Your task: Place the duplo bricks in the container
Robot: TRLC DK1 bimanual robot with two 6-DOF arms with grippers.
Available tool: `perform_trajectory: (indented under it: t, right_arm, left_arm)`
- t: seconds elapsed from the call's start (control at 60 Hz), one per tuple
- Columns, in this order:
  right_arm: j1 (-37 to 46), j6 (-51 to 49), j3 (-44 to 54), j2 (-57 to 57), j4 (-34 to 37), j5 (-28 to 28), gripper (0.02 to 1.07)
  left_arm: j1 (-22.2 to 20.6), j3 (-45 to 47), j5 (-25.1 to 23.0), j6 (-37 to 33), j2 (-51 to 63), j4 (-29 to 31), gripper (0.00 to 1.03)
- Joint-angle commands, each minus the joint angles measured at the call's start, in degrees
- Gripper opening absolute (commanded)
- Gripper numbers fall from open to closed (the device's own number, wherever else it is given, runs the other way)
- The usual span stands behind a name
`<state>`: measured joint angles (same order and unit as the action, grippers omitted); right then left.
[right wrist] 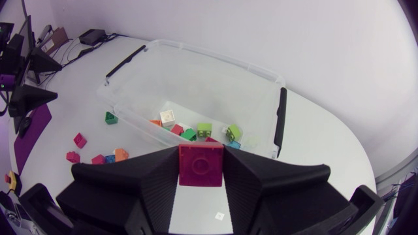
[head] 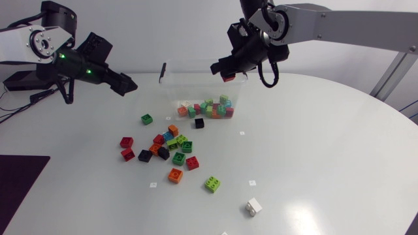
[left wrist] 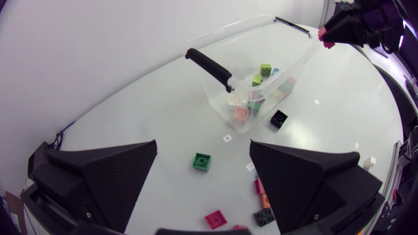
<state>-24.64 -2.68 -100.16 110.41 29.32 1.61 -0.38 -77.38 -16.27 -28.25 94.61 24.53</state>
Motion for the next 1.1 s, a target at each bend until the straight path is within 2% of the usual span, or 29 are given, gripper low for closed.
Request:
perform_trajectory:
  t: [0.0,0.617,0.883,0.967,1.0,1.033,1.083]
  right_arm:
    - [-0.14,1.89,-1.79,2.00,-1.11,-0.55,0.36]
    - [0.47,2.50,1.72,5.17,-18.07,-3.10,0.36]
    - [-0.58,1.27,2.43,8.07,-26.95,-7.14,0.36]
    - [-1.11,1.10,1.72,9.03,-27.21,-7.76,0.36]
    - [-1.20,1.10,1.63,9.21,-27.21,-8.20,0.40]
    - [-1.55,1.01,1.46,9.47,-27.21,-8.73,0.51]
    - [-1.99,0.92,1.63,9.56,-27.21,-8.99,0.74]
  left_arm:
    - [1.17,3.03,-1.13,-2.16,-2.15,0.25,0.99]
    - [3.99,13.05,-1.57,-9.02,-3.73,-0.45,0.99]
    - [3.55,15.60,-1.57,-11.39,-4.52,0.07,0.99]
    - [3.37,15.86,-1.57,-11.74,-4.87,0.78,0.99]
    - [3.28,16.04,-1.57,-11.83,-4.96,0.78,0.99]
    - [3.19,16.30,-1.57,-12.09,-5.14,0.78,0.99]
    - [3.11,16.65,-1.57,-12.36,-5.31,0.87,0.99]
